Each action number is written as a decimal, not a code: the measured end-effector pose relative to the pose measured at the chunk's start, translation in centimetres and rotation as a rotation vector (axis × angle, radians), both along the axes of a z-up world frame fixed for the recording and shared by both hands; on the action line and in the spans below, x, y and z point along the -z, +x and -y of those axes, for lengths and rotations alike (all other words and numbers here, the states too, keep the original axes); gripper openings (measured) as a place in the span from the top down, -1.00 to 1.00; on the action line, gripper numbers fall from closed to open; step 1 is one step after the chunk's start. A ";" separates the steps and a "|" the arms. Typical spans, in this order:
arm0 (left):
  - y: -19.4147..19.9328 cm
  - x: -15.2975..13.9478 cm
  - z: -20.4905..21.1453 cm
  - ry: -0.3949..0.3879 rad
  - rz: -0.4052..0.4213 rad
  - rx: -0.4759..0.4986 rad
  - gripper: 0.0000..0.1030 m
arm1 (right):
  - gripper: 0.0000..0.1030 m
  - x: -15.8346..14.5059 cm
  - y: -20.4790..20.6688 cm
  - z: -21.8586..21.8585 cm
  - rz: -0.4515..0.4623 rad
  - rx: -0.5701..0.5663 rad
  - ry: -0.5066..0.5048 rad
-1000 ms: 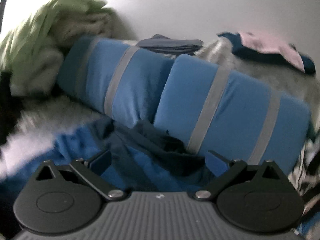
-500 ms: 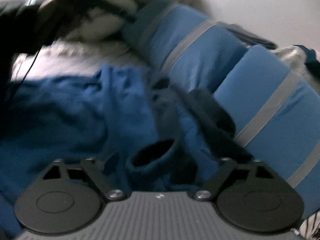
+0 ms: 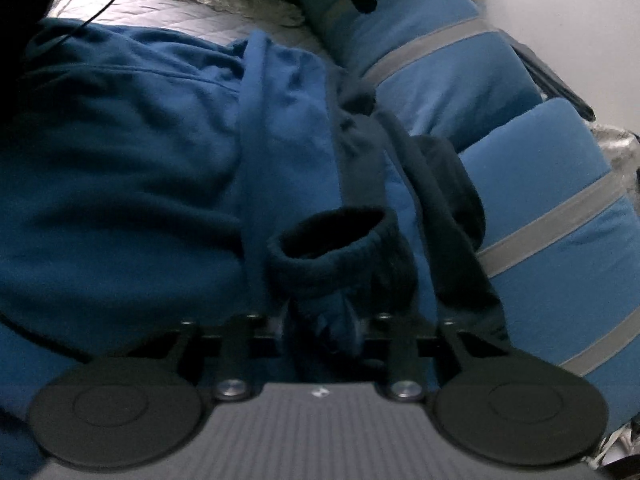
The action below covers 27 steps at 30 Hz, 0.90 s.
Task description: Fold clothes
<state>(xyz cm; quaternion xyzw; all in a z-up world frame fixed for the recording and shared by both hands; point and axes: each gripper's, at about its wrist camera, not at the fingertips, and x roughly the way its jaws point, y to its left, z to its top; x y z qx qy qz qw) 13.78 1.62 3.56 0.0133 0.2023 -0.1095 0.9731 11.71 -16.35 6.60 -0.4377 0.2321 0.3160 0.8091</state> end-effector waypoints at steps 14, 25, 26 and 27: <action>0.8 0.5 1.1 -0.338 -0.187 0.319 -0.62 | 0.77 -4.7 1.9 -0.5 0.256 0.270 0.255; 3.5 5.2 2.1 -0.572 -0.579 0.373 -0.62 | 0.79 0.4 -0.6 -4.1 0.042 0.095 0.054; 3.8 5.8 2.2 -0.600 -0.620 0.369 -0.62 | 0.79 0.8 -1.0 -4.2 0.029 0.077 0.034; 4.1 6.5 2.3 -0.622 -0.670 0.357 -0.62 | 0.79 0.9 -1.2 -4.1 0.017 0.069 0.026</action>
